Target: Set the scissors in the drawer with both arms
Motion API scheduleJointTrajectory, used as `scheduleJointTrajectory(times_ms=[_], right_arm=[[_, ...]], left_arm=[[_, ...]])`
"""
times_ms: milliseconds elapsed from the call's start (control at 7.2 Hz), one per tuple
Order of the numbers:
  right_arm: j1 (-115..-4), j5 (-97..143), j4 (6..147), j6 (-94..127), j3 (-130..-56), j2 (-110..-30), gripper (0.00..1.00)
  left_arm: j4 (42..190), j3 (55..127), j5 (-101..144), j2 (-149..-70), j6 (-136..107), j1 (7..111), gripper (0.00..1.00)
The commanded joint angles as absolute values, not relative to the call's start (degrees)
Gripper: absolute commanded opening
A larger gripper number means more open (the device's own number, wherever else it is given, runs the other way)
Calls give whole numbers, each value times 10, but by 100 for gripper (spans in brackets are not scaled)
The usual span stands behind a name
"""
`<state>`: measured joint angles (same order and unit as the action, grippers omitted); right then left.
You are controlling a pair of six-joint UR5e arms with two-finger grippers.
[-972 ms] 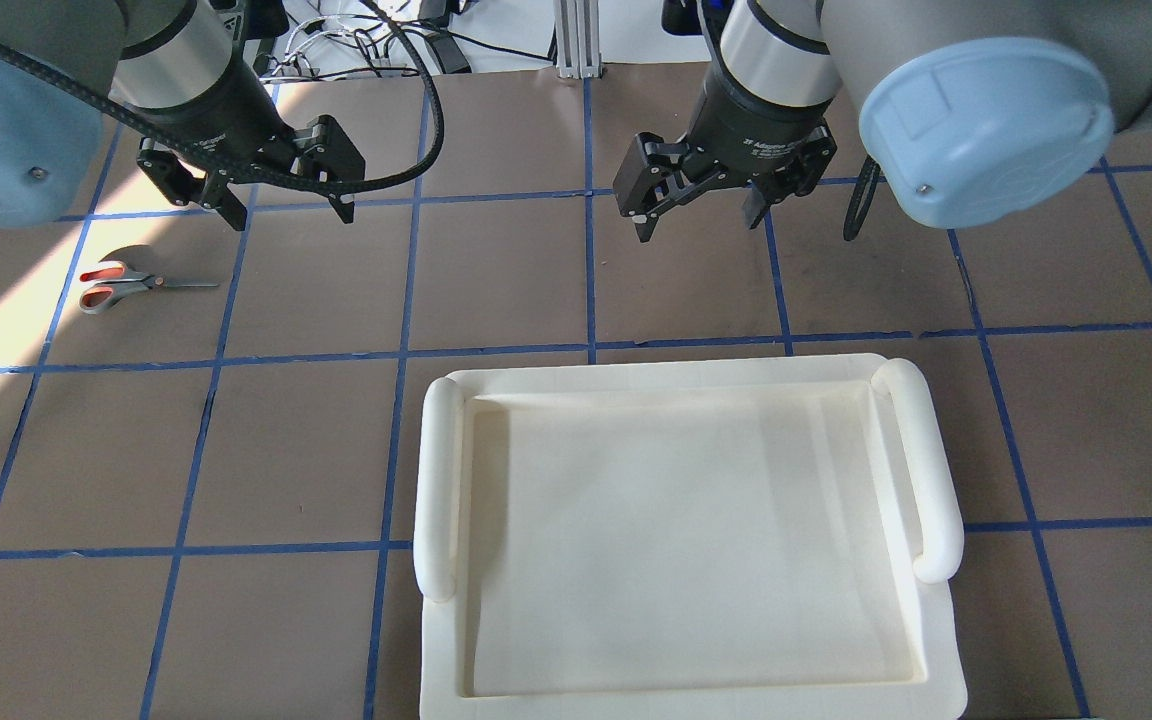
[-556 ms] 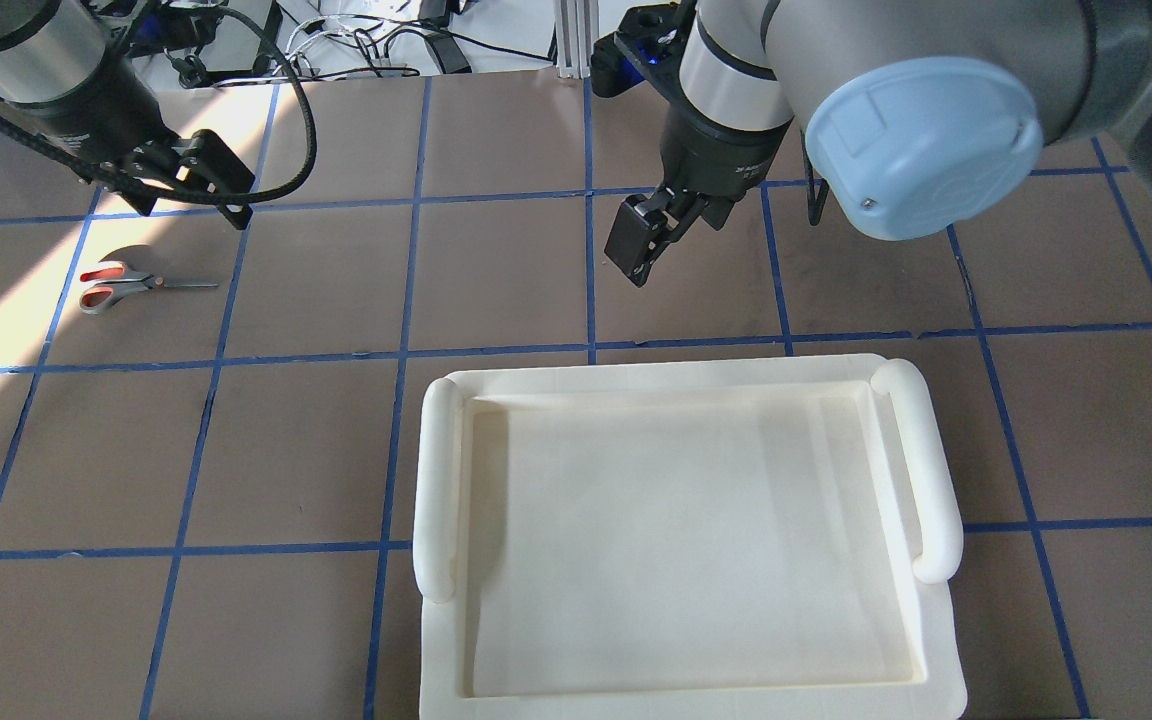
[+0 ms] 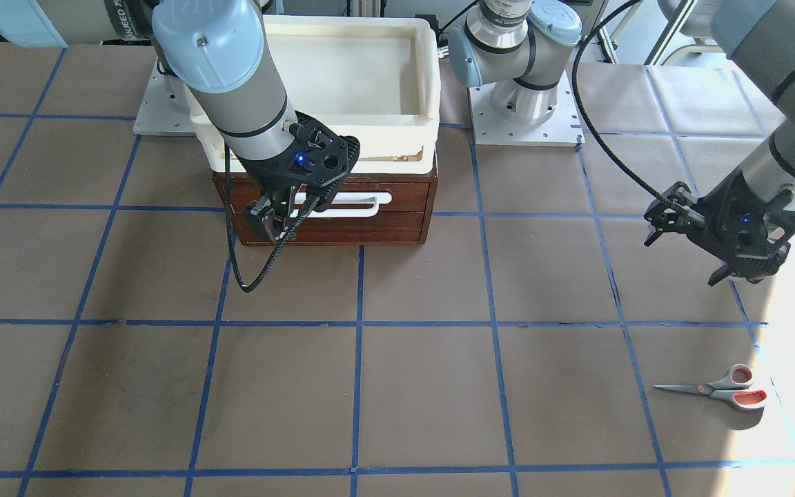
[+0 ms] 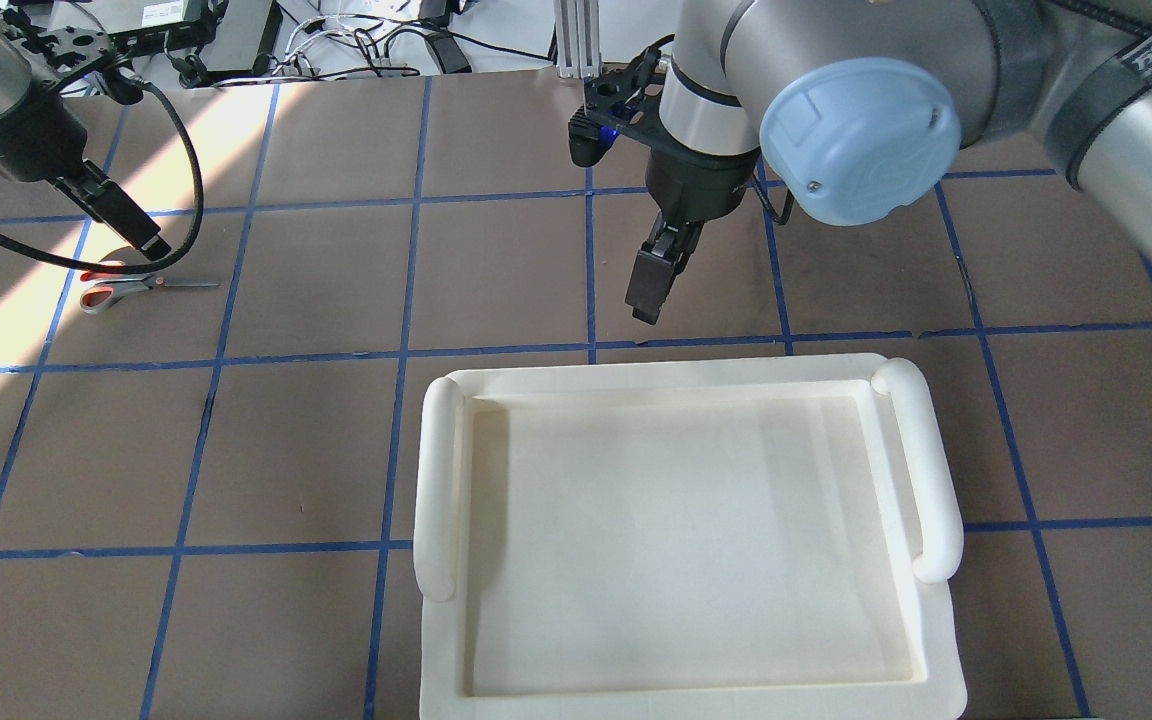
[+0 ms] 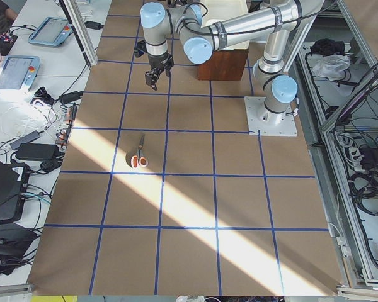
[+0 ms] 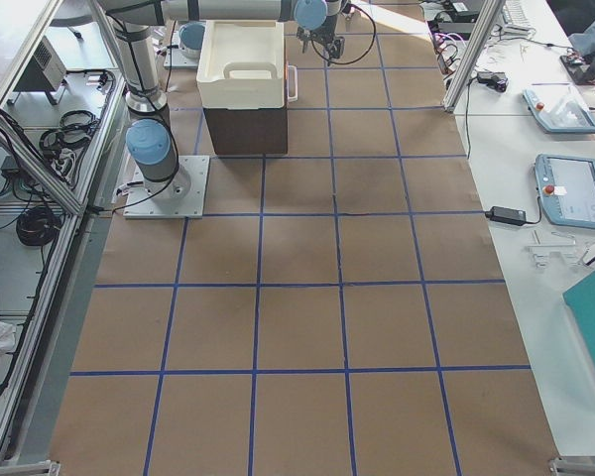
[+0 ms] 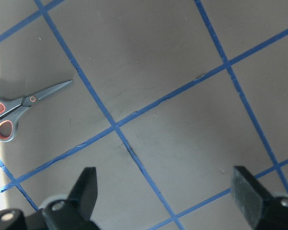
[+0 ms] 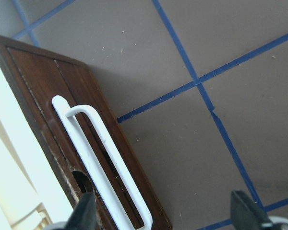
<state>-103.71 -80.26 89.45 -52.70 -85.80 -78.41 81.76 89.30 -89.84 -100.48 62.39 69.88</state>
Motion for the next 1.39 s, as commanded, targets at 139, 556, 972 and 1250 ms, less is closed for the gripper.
scheduleJointTrajectory(times_ms=[139,556,972,1250], right_arm=[[-1037,-796,760,-701,-779,-726,100],[-1037,-802,767,-806,-775,-668,100],[-1053,-801,765,-798,-779,-650,87],[-1057,-798,769,-796,-780,-638,87]], left_arm=[[733,893,-901,-1086,888,636,100],[609,891,-927,-1166,1046,605,100],[556,887,-920,-1229,1132,597,100],[549,882,-918,-1250,1169,597,100]])
